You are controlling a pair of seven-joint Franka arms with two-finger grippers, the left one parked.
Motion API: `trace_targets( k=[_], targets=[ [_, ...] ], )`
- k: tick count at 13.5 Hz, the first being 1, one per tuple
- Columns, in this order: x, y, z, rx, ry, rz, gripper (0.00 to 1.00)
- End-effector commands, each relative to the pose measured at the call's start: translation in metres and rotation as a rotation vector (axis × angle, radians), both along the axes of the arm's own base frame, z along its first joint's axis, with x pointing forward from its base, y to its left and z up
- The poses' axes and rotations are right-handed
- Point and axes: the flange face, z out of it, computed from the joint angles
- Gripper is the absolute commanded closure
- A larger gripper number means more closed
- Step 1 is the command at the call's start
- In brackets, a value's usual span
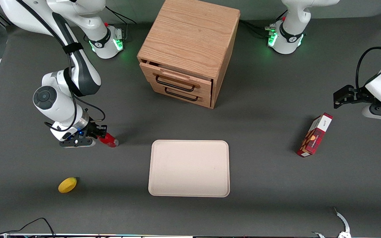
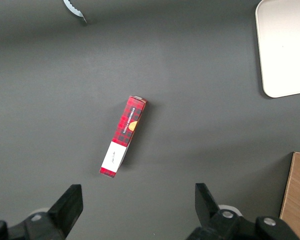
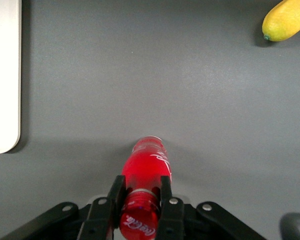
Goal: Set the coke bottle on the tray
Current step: 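Close the right gripper around the bottle's body, then lift the bottle and carry it toward the white tray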
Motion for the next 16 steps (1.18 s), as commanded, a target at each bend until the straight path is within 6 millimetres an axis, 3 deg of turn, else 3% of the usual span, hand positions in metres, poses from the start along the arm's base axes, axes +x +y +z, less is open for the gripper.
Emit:
trace_targets(
  k=[1, 6, 14, 16],
  targets=[
    [0.0, 0.002, 0.018, 0.012, 0.005, 0.02, 1.0],
    [0.009, 0.002, 0.067, -0.001, 0.034, 0.016, 1.0],
    [0.011, 0.0, 0.232, -0.02, 0.064, 0.009, 1.0],
    [0.009, 0.003, 0.266, -0.017, 0.054, 0.006, 1.0]
  ],
)
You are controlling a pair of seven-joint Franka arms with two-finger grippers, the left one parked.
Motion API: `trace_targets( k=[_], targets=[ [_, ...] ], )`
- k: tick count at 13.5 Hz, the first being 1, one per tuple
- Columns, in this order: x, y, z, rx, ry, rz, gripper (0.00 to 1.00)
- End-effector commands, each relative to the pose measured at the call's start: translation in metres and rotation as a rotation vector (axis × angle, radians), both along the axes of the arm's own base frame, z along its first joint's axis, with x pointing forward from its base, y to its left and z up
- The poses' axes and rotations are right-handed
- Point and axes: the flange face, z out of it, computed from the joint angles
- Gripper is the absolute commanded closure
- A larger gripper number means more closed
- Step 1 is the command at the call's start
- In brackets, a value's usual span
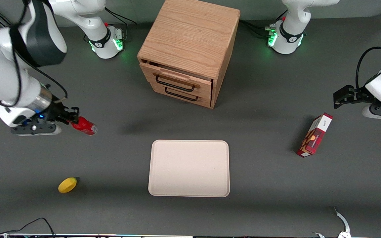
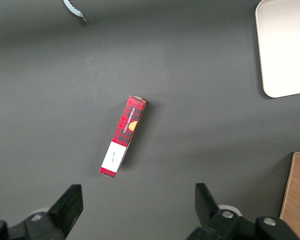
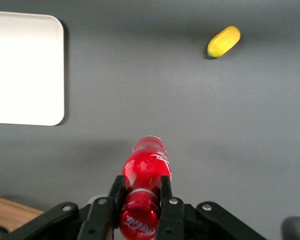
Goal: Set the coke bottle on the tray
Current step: 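Lift the bottle and carry it toward the white tray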
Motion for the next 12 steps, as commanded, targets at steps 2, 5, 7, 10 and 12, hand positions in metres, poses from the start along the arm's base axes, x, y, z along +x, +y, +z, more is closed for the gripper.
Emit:
trace_targets(
  k=[2, 5, 7, 10, 12],
  targets=[
    [0.001, 0.008, 0.053, 0.025, -0.011, 0.021, 1.0],
    [0.002, 0.022, 0.053, 0.047, -0.012, 0.025, 1.0],
    [0.005, 0.047, 0.041, 0.047, -0.001, 0.028, 1.0],
    [0.016, 0.104, 0.027, 0.056, 0.0, 0.032, 1.0],
    [0.027, 0.14, 0.008, 0.059, 0.011, 0.037, 1.0]
  ],
)
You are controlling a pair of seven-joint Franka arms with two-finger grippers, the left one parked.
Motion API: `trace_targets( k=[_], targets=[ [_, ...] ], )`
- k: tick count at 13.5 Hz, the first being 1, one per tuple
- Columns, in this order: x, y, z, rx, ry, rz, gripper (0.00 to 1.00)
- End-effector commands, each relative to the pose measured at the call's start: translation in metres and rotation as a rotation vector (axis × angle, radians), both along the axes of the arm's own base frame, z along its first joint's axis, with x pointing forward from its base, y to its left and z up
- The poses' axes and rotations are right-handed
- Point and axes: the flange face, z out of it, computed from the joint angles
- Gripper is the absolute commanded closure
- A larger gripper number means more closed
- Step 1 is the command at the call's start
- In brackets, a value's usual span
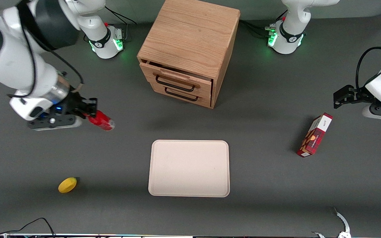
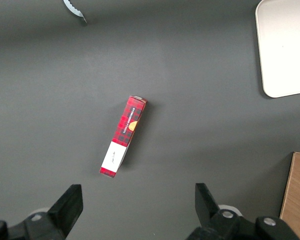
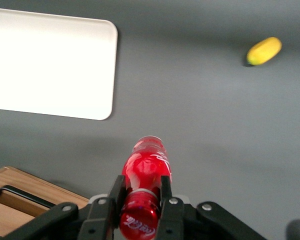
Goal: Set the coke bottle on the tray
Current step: 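Lift the bottle and carry it toward the white tray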
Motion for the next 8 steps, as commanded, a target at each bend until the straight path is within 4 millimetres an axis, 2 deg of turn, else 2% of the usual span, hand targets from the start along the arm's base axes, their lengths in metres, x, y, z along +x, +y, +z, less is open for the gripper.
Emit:
trace_targets(
  k=[1, 5, 8],
  targets=[
    [0.028, 0.045, -0.014, 0.017, -0.007, -0.014, 1.0],
    [0.061, 0.088, -0.047, 0.034, -0.022, -0.004, 1.0],
    [0.089, 0.096, -0.08, 0.036, -0.052, -0.008, 1.0]
  ],
)
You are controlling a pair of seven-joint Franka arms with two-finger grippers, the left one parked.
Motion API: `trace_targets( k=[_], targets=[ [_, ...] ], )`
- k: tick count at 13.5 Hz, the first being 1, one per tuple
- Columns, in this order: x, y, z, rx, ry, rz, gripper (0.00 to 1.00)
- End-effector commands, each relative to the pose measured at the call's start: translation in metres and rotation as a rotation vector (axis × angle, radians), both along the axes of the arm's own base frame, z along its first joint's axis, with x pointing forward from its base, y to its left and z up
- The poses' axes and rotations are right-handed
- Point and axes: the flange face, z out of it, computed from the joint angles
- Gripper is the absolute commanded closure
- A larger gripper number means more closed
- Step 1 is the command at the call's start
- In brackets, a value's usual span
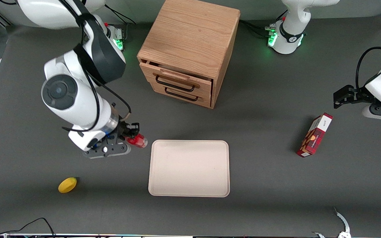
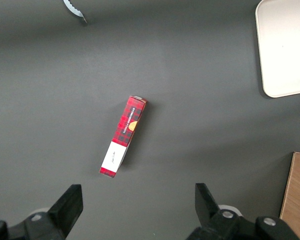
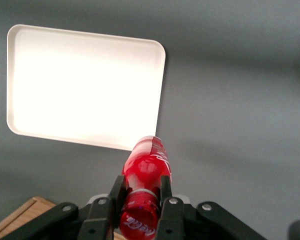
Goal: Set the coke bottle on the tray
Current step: 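Lift the bottle and carry it toward the white tray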
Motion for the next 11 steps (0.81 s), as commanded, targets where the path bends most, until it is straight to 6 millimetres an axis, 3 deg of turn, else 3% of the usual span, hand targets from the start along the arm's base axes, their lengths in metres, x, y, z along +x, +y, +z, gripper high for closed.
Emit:
trace_targets(
  k=[1, 9, 11],
  targets=[
    [0.028, 0.012, -0.018, -0.003, -0.07, -0.023, 1.0],
    [0.058, 0.032, -0.105, 0.009, -0.152, -0.007, 1.0],
    [0.062, 0.036, -0.116, 0.015, -0.165, -0.007, 1.0]
  ],
)
